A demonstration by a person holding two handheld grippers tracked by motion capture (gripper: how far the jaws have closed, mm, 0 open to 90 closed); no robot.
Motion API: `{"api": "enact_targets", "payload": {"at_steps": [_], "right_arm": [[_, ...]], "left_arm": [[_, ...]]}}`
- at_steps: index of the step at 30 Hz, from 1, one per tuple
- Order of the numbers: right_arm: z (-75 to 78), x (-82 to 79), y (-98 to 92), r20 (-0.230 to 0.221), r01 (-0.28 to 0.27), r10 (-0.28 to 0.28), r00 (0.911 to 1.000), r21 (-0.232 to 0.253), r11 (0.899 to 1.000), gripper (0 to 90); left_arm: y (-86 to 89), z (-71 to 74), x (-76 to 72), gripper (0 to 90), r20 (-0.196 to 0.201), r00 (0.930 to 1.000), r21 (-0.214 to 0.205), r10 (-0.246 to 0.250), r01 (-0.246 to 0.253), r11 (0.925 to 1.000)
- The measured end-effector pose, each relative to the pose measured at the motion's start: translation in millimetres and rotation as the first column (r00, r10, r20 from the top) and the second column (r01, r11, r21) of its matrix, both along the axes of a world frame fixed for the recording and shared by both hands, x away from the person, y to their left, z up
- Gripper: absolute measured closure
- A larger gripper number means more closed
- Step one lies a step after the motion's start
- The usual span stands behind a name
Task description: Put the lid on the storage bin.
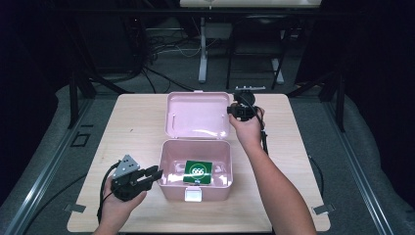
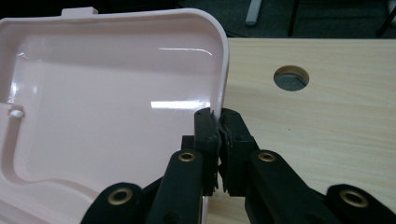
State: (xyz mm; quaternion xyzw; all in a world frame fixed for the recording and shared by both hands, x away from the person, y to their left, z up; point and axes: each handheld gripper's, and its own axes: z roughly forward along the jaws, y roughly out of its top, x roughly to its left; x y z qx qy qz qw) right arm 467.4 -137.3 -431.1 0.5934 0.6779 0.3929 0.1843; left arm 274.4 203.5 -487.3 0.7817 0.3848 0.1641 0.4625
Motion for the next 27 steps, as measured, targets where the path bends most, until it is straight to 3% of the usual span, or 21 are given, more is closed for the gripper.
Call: {"api": "enact_targets", "payload": {"at_steps": [3,21,27], "right_arm": [[4.3,-5.8,0.8,0.032,-0.006,0.007,0.9995,-0.022,1.0,86.5],[22.9,-35.0,-9.1,0.096,-0.039,0.038,0.9947,0.01,0.999,87.1],[25.4,-44.2,-6.6,0.142,-0.046,0.049,0.9886,-0.02,0.999,87.3]], "left_arm": [[-0.1,-0.1,-0.1,71.9,0.0,1.0,-0.001,0.001,-0.001,1.0],[-1.3,-0.2,-0.1,72.6,0.003,1.0,0.003,0.006,-0.006,1.0],[-1.8,-0.2,-1.1,72.5,0.004,1.0,0.001,0.008,-0.008,1.0]]}}
